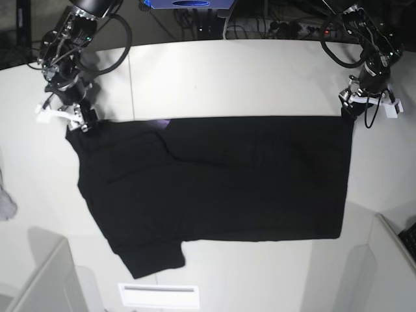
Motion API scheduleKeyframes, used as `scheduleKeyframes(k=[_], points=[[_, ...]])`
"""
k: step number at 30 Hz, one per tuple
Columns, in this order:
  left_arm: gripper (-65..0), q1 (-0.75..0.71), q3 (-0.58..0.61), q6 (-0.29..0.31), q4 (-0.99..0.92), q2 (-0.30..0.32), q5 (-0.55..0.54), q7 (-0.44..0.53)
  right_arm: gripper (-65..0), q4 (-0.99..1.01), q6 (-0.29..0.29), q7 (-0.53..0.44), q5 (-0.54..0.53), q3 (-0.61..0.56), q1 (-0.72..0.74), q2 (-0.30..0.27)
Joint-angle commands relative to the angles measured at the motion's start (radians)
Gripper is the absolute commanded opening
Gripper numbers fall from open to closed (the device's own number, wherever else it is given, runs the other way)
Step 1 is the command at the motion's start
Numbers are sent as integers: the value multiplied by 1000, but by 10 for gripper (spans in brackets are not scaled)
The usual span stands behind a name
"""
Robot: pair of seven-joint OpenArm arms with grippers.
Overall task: Fold the T-shirt properly
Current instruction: 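Drag the folded shirt back toward the robot with both grippers, then release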
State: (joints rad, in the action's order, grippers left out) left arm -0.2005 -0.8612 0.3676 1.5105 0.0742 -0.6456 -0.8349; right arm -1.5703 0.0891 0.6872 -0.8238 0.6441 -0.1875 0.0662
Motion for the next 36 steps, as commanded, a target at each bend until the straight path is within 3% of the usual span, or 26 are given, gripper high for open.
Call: scheduleKeyframes(k=[1, 11, 21, 24, 29, 32, 36], points=[[-194, 11, 0, 1, 3, 14, -7, 1, -224, 5, 13, 7, 19, 3, 12, -16], [-194, 108, 7, -3, -106, 14, -6, -2, -224, 89, 13, 4, 22, 6, 61, -56], [-209, 134, 102, -5, -129, 36, 0, 1, -225, 141, 14, 2, 24, 3, 99, -62], [-306, 144, 102, -5, -129, 31, 57, 1, -227, 143, 14, 2, 24, 3, 99, -62], [-525, 166, 101, -5, -129, 28, 140, 1, -239, 144, 14, 2, 24, 3, 96, -62], [-650, 169, 110, -3, -129, 28, 149, 1, -330, 146, 14, 2, 24, 7, 96, -62], [-650, 169, 110, -3, -129, 28, 151, -1, -530, 201, 14, -34, 24, 13, 107, -81]])
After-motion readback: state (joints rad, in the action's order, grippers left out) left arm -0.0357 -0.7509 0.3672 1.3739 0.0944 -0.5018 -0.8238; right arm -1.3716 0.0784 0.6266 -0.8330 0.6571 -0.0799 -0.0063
